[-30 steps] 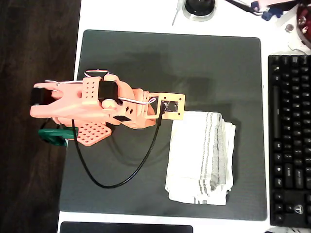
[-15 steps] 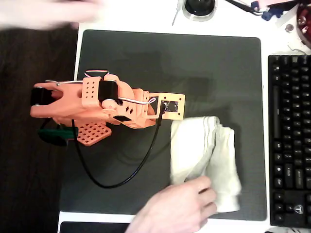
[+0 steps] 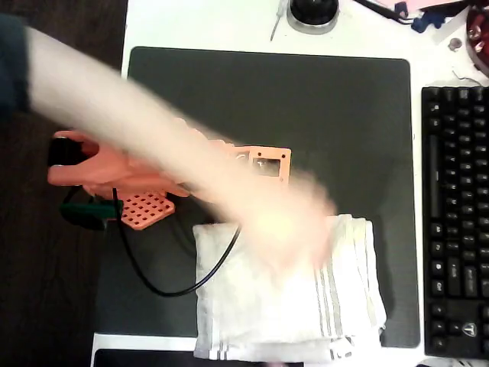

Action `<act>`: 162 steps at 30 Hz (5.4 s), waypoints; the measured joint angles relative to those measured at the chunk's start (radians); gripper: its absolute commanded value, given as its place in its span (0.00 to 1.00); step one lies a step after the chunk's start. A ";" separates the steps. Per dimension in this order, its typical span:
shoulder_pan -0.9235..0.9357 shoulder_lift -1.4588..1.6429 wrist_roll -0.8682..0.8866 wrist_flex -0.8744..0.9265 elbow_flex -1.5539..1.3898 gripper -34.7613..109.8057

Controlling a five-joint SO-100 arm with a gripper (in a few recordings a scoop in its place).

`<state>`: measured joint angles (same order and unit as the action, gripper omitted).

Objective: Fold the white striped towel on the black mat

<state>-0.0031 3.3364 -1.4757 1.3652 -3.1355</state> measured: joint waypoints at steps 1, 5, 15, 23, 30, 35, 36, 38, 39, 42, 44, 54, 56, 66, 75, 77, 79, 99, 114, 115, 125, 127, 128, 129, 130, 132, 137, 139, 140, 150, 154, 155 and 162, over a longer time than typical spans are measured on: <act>0.000 0.000 0.000 0.000 0.000 0.24; 0.005 0.000 0.000 0.000 0.000 0.24; 0.003 0.000 0.000 0.000 0.000 0.24; 0.003 0.000 0.000 0.000 0.000 0.24; 0.003 0.000 0.000 0.000 0.000 0.24; 0.003 0.000 0.000 0.000 0.000 0.24; 0.003 0.000 0.000 0.000 0.000 0.24; 0.003 0.000 0.000 0.000 0.000 0.24; 0.003 0.000 0.000 0.000 0.000 0.24; 0.003 0.000 0.000 0.000 0.000 0.24; 0.003 0.000 0.000 0.000 0.000 0.24; 0.003 0.000 0.015 -0.003 0.000 0.24; 0.003 0.000 -0.002 0.000 0.000 0.24; 0.002 -0.002 -0.025 0.003 0.002 0.24; -0.034 -0.241 -0.072 -0.025 0.209 0.24; -0.058 -0.334 -0.040 -0.041 0.290 0.24; -0.109 -0.426 -0.020 -0.044 0.390 0.24; -0.374 -1.368 0.091 0.000 1.267 0.24; -0.551 -1.970 0.316 0.025 1.736 0.31; -0.557 -2.000 0.319 0.018 1.755 0.31; -0.589 -2.220 0.371 -0.032 1.887 0.34; -0.606 -2.260 0.387 -0.038 1.904 0.34; -0.611 -2.275 0.388 -0.044 1.916 0.33; -0.612 -2.279 0.391 -0.046 1.921 0.34; -0.614 -2.295 0.391 -0.054 1.927 0.34; -0.618 -2.318 0.391 -0.064 1.942 0.34; -0.638 -2.367 0.408 -0.080 1.974 0.33; -0.635 -2.382 0.408 -0.095 1.979 0.33; -0.634 -2.390 0.408 -0.103 1.980 0.33; -0.620 -2.405 0.400 -0.095 1.968 0.24; -0.604 -2.401 0.400 -0.071 1.968 0.24; -0.604 -2.401 0.400 -0.061 1.968 0.24; -0.635 -2.396 0.414 0.037 2.057 0.24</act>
<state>-0.6381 0.9403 -1.0615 1.4021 -1.0784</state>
